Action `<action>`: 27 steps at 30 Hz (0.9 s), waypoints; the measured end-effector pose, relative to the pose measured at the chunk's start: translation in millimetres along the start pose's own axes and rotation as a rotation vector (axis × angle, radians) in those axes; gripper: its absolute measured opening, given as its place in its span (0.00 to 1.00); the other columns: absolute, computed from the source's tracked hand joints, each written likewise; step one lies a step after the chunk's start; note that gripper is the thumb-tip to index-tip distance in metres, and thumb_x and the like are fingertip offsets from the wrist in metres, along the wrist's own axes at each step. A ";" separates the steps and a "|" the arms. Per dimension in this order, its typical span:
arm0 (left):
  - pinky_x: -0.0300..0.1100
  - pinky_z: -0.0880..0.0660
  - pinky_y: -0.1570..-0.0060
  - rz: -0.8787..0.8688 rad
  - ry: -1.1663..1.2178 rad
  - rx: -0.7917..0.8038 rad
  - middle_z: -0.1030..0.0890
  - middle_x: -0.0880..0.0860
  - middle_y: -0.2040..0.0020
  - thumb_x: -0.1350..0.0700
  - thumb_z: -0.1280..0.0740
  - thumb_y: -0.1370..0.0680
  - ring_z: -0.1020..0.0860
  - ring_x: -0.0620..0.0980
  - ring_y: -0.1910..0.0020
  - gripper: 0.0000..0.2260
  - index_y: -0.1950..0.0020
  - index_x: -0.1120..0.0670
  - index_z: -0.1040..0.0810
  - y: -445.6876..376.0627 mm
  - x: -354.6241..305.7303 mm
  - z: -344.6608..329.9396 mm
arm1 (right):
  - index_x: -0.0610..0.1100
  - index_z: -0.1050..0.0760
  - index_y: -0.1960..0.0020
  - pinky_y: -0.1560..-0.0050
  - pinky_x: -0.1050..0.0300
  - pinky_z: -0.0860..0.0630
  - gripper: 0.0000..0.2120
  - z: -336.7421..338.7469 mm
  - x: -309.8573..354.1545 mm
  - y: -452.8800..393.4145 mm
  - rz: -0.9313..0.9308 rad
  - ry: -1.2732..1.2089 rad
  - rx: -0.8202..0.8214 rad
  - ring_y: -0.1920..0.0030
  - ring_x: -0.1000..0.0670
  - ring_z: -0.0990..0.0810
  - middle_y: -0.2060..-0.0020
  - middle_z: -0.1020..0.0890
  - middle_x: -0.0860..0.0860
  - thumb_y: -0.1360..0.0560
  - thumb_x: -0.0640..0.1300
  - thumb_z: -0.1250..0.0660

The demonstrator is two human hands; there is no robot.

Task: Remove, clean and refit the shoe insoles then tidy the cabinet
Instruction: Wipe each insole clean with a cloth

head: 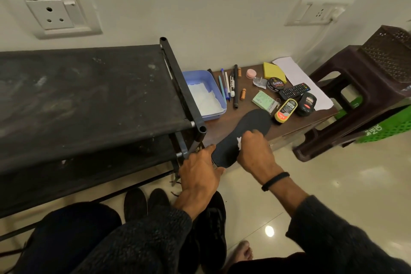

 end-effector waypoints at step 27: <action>0.51 0.23 0.48 0.048 -0.003 0.016 0.27 0.52 0.35 0.40 0.26 0.27 0.22 0.56 0.39 0.32 0.27 0.45 0.33 10.3 -21.0 -7.8 | 0.35 0.25 0.34 0.42 0.49 0.19 0.15 37.6 -17.3 116.6 -0.326 -2.235 0.339 0.42 0.36 0.17 0.41 0.17 0.36 0.19 0.30 0.39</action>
Point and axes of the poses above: each hand's wrist, its own y-axis away from the middle knuckle, its own z-axis out of the back of the hand, x = y × z, the point moved 2 cm from there along -y, towards the middle knuckle
